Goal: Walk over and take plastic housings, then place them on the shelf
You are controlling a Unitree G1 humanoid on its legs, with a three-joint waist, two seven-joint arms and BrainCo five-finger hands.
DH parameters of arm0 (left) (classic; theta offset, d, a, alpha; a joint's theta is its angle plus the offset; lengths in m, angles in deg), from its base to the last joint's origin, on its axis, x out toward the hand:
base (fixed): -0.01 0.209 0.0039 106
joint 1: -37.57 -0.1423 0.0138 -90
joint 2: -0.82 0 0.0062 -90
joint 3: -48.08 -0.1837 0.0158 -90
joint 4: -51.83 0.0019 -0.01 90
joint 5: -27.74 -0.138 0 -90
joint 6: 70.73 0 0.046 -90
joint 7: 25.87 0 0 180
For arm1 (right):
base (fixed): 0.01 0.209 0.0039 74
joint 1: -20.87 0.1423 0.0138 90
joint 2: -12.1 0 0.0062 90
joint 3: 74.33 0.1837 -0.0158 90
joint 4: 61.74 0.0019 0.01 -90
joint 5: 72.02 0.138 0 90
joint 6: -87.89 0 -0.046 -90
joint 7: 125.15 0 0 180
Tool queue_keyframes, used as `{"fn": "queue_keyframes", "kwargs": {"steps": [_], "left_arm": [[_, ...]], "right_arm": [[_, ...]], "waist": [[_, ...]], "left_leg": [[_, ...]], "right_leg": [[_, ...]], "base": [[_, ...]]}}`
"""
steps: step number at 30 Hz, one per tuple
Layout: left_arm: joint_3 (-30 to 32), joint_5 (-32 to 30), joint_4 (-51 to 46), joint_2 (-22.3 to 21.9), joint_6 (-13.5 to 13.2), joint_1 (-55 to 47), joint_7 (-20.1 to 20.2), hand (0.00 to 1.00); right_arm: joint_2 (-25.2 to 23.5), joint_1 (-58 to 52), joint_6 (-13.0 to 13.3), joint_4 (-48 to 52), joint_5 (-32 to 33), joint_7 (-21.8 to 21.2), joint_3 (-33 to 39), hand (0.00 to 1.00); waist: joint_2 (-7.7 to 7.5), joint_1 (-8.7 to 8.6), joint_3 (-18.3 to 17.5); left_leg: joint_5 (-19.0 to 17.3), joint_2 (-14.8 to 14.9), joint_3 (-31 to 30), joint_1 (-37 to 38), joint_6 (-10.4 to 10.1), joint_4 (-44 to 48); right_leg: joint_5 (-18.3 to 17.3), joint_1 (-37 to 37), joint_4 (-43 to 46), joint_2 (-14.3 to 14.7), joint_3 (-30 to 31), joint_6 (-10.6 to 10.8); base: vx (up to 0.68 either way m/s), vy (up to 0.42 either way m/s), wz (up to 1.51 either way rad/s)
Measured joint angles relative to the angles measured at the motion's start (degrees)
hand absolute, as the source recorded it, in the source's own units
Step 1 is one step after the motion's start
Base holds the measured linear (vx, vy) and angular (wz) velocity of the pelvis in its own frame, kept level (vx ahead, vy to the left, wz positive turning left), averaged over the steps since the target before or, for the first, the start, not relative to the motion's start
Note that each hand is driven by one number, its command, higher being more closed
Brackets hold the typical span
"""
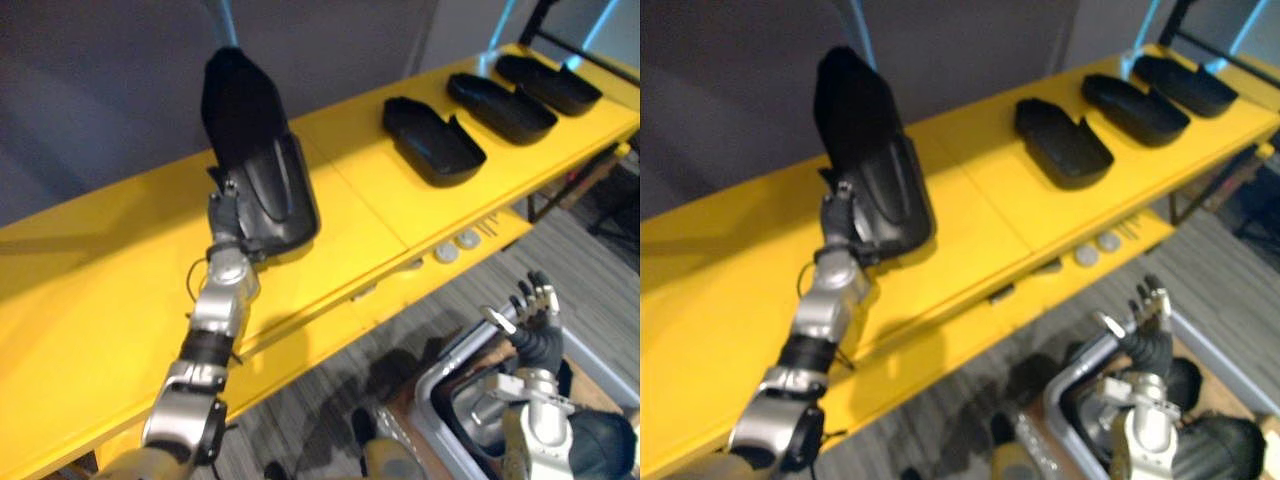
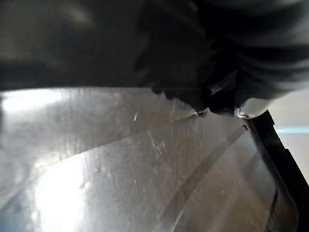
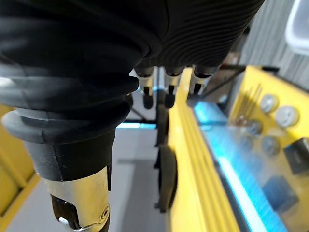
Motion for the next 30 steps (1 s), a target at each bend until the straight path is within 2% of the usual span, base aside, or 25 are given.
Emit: {"fn": "queue_keyframes", "kwargs": {"steps": [2, 4, 7, 11, 13, 18, 22, 23, 30], "left_arm": [[0.3, 0.1, 4.2, 0.3, 2.1, 3.4, -2.2, 1.0], [0.4, -0.1, 4.9, 1.2, 2.8, 6.3, -3.8, 1.0], [0.6, 0.0, 7.8, 3.2, 5.5, 11.1, -5.7, 1.0], [0.7, 0.1, 9.1, 5.1, 10.0, 16.0, -9.3, 1.0], [0.7, 0.1, 9.8, 5.6, 10.7, 16.2, -10.4, 1.0], [1.3, 0.1, 11.0, 7.1, 12.5, 16.3, -11.5, 1.0], [2.2, 0.0, 11.1, 7.9, 13.9, 15.4, -9.9, 1.0], [2.1, 0.1, 11.1, 7.9, 14.3, 15.0, -9.2, 0.0], [1.8, 0.1, 11.0, 9.1, 15.3, 11.1, -3.1, 0.0]], "right_arm": [[-0.1, -1.2, 0.0, 0.0, 0.0, 1.1, -1.1, 0.0], [-0.2, -1.6, 0.0, 0.0, 0.1, 1.8, -2.0, 0.0], [-0.2, -1.7, 0.0, 0.0, 1.3, 3.6, -3.8, 0.0], [-0.2, -1.8, 0.0, 0.0, 3.5, 6.0, -6.4, 0.0], [-0.2, -1.8, 0.0, 0.0, 4.4, 6.2, -7.0, 0.0], [-0.2, -2.5, 0.0, 0.0, 5.1, 7.3, -8.7, 0.0], [-0.1, -3.3, 0.1, -0.1, 5.3, 7.2, -10.1, 0.0], [-0.1, -3.5, 0.2, -0.2, 5.8, 7.2, -10.4, 0.0], [0.8, -3.3, 0.5, -0.7, 6.8, 6.2, -10.6, 0.0]], "waist": [[-0.75, -0.76, 1.9], [-1.17, -0.76, 3.3], [-1.2, -0.94, 5.4], [-1.63, -0.92, 6.7], [-1.71, -0.92, 6.9], [-1.73, -0.78, 6.9], [-1.44, -1.04, 7.1], [-1.39, -1.05, 7.2], [-1.18, -0.8, 7.1]], "left_leg": [[-0.2, 0.2, 0.4, 0.0, -0.3, 0.9], [-0.6, 0.3, 1.4, -0.2, -0.5, 1.9], [-2.2, 0.7, 1.6, -1.6, 0.0, 4.3], [-3.2, 1.3, 1.6, -4.0, 0.2, 7.3], [-3.2, 1.3, 1.6, -4.0, 0.2, 7.6], [-3.2, 1.4, 1.4, -3.9, 0.3, 7.6], [-3.2, 1.4, -0.1, -3.6, 0.3, 7.6], [-3.2, 1.4, -0.4, -3.2, 0.3, 7.6], [-3.2, 1.4, -1.7, -0.7, 0.3, 7.3]], "right_leg": [[0.0, 0.0, 0.1, 0.0, 0.1, 0.0], [0.0, 0.0, 0.1, 0.1, 0.8, 0.0], [0.0, -0.4, 0.2, 0.2, 1.2, 0.0], [0.1, -2.1, 1.0, 0.2, 1.3, 0.0], [0.1, -2.0, 1.0, 0.2, 1.3, 0.0], [0.1, -1.8, 1.1, 0.3, 1.1, 0.0], [0.0, -0.6, 1.1, 0.2, -0.1, -0.1], [-0.1, 0.0, 1.0, 0.2, -0.4, -0.2], [-0.2, 3.6, -0.4, 0.2, -1.7, -0.3]], "base": [[0.03, -0.002, -0.06], [0.0, 0.008, -0.12], [-0.02, 0.011, -0.07], [-0.01, 0.003, -0.01], [0.0, 0.0, 0.0], [-0.01, -0.001, 0.01], [-0.01, -0.009, 0.11], [0.0, -0.014, 0.22], [-0.01, -0.006, 0.1]]}}
